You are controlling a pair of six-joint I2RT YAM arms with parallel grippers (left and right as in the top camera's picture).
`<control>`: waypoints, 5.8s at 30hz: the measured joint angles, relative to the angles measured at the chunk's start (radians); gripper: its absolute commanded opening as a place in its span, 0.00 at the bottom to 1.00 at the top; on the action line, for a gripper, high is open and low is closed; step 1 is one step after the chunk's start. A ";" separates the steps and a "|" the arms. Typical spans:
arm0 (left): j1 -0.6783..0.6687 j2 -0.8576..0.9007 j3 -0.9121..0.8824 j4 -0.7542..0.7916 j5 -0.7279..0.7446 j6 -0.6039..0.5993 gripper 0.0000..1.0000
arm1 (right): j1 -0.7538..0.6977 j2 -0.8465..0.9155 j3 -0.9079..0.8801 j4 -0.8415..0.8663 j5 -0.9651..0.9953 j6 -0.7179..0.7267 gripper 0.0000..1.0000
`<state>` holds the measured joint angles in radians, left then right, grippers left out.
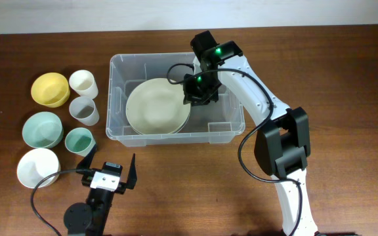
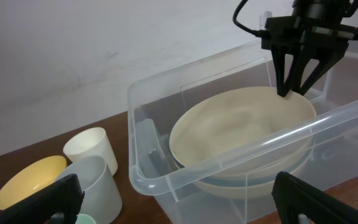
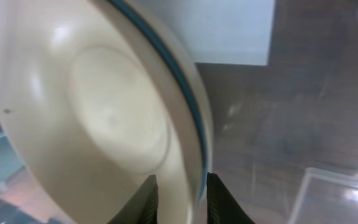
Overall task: Pack container
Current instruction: 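Lower the cream bowl onto the blue bowl and open the right gripper, then raise the right gripper out of the bin toward the right, then move the left gripper to the white bowl and grasp its rim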
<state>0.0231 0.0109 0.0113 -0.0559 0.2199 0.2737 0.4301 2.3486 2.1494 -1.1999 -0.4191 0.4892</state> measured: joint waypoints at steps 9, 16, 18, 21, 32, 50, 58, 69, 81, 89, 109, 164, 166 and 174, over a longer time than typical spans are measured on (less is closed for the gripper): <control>0.000 0.000 0.000 0.000 0.000 0.000 0.99 | 0.000 0.002 0.093 -0.047 0.083 -0.050 0.04; 0.000 0.000 0.000 0.000 0.000 0.000 0.99 | 0.000 0.002 0.127 -0.083 0.133 -0.067 0.04; 0.000 0.000 0.000 0.000 0.000 0.000 0.99 | 0.002 0.002 0.127 -0.087 0.143 -0.074 0.04; 0.000 0.000 0.000 0.000 0.000 0.000 0.99 | 0.020 0.002 0.127 -0.087 0.172 -0.079 0.04; 0.000 0.000 0.000 0.000 0.000 0.000 0.99 | 0.095 0.002 0.127 -0.085 0.273 -0.082 0.04; 0.000 0.000 0.000 0.000 0.000 0.000 0.99 | 0.095 0.003 0.064 -0.039 0.329 -0.082 0.04; 0.000 0.000 0.000 0.000 0.000 0.000 0.99 | 0.095 0.010 0.019 -0.007 0.329 -0.082 0.04; 0.000 0.000 0.000 0.000 0.000 0.000 0.99 | 0.095 0.030 0.223 -0.186 0.426 -0.101 0.24; 0.000 0.000 0.000 0.000 0.000 0.000 0.99 | 0.034 0.006 0.910 -0.492 0.509 -0.133 0.99; 0.000 0.000 0.000 0.000 0.000 0.000 0.99 | -0.199 -0.064 0.916 -0.492 0.457 -0.140 0.99; 0.000 0.000 0.000 0.000 0.000 0.000 1.00 | -0.705 -0.083 0.460 -0.491 0.439 -0.171 0.99; 0.076 1.063 1.209 -0.837 0.000 -0.084 1.00 | -0.935 -0.083 0.312 -0.472 0.506 -0.171 0.99; 0.085 1.078 1.210 -0.845 -0.079 -0.125 1.00 | -0.935 -0.083 0.312 -0.472 0.506 -0.171 0.99; 0.436 1.083 1.212 -0.981 -0.337 -0.490 1.00 | -0.935 -0.083 0.312 -0.472 0.506 -0.171 0.99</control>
<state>0.4595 1.0935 1.2232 -1.0370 -0.1169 -0.2161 -0.5053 2.2654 2.4615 -1.6718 0.0868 0.3183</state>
